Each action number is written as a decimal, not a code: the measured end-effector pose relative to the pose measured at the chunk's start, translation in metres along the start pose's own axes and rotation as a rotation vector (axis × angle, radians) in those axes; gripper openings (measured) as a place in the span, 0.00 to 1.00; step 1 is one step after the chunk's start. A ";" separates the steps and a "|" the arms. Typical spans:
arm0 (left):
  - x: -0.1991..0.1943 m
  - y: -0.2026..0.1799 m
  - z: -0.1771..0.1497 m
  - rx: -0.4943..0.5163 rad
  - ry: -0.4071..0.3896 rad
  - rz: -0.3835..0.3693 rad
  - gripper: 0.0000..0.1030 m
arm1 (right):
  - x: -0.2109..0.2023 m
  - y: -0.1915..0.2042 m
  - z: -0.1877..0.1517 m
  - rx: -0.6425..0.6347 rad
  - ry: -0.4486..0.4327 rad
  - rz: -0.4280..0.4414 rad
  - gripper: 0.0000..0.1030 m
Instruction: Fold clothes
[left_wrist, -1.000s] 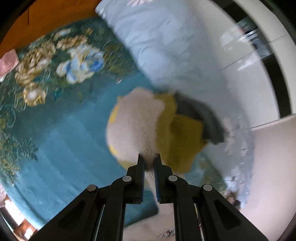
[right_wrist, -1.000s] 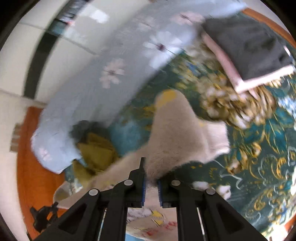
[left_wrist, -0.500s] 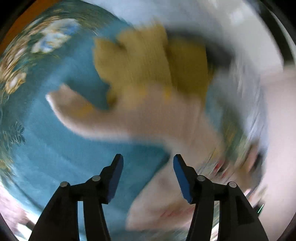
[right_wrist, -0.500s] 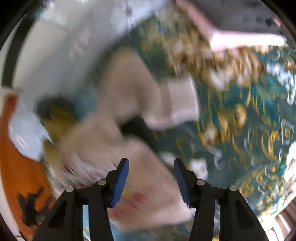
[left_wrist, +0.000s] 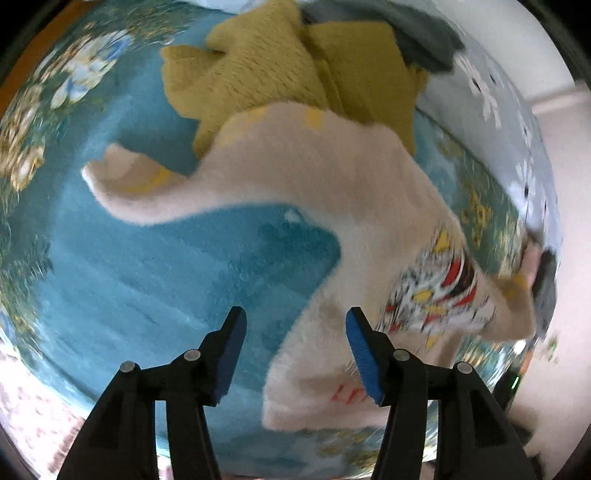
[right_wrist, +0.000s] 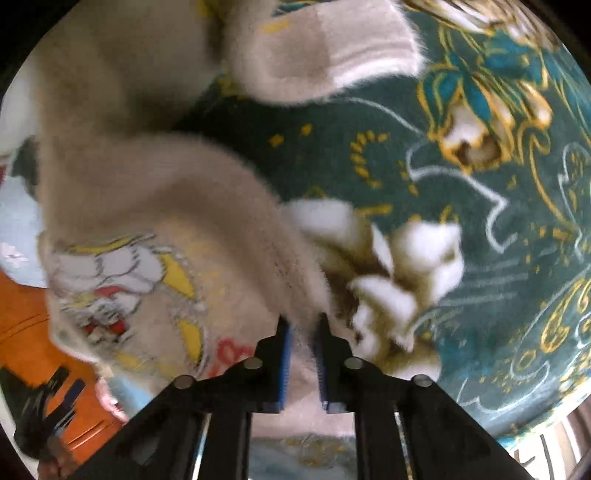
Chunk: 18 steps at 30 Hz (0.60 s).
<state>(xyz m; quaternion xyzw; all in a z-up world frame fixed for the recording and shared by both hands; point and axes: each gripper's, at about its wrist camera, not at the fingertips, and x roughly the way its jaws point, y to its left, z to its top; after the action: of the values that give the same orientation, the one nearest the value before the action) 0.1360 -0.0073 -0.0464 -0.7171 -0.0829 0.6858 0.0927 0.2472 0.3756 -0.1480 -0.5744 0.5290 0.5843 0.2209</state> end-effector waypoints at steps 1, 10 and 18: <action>0.000 0.003 0.005 -0.032 -0.005 -0.017 0.55 | -0.002 -0.003 -0.004 -0.008 0.009 -0.001 0.10; -0.010 -0.010 0.050 -0.051 -0.062 -0.065 0.55 | -0.040 -0.002 0.000 -0.023 -0.067 -0.063 0.15; -0.006 -0.062 0.118 0.264 -0.092 0.003 0.56 | -0.157 0.100 0.041 -0.289 -0.433 -0.038 0.22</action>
<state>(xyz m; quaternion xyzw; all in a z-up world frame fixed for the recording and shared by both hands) 0.0186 0.0538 -0.0305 -0.6666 0.0049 0.7230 0.1811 0.1808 0.4316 0.0212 -0.4714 0.3697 0.7588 0.2557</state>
